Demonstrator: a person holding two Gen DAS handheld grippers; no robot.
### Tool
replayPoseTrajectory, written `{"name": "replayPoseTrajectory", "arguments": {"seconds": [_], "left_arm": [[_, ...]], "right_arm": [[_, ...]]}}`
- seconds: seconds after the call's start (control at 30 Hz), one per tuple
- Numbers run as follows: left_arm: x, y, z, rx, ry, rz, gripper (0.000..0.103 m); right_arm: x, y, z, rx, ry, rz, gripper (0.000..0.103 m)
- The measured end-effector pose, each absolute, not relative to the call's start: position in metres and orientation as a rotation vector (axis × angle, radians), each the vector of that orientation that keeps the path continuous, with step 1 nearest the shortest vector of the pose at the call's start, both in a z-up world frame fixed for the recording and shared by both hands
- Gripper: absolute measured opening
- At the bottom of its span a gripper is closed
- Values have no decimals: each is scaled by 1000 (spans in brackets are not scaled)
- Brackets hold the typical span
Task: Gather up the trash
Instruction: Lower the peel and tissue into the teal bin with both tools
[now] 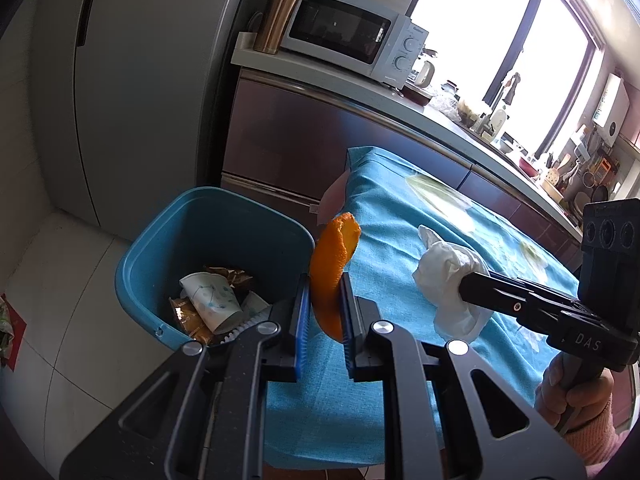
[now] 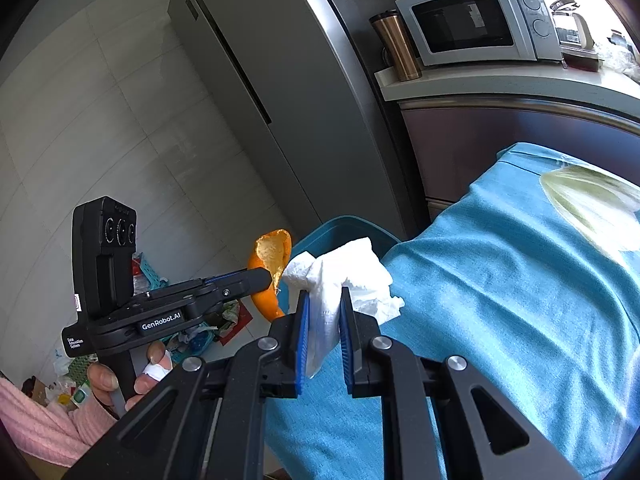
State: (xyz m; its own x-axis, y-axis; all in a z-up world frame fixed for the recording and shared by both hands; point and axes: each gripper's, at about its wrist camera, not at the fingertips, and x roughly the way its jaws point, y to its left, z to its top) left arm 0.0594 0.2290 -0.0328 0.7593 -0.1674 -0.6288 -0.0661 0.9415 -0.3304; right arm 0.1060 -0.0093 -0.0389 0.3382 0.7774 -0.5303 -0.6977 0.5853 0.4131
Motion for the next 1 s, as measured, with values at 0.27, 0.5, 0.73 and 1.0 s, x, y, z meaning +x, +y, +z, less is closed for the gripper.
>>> {"name": "replayPoseTrajectory", "arguments": {"seconds": [0.27,0.5,0.73,1.0], "left_arm": [[60,238,-35,-355,708,-31,14],[60,244,-35,-356,708,-7,14],[61,249,-36,-353,707,7,14],[60,250,-35,-355,706,15,14]], "right_arm": [[112,3,-41,109,769,981,13],[116,13,-41,97,774,1002,13],[118,20,-41,90,776,1011,13],[119,26,-41,84,780,1017,13]]}}
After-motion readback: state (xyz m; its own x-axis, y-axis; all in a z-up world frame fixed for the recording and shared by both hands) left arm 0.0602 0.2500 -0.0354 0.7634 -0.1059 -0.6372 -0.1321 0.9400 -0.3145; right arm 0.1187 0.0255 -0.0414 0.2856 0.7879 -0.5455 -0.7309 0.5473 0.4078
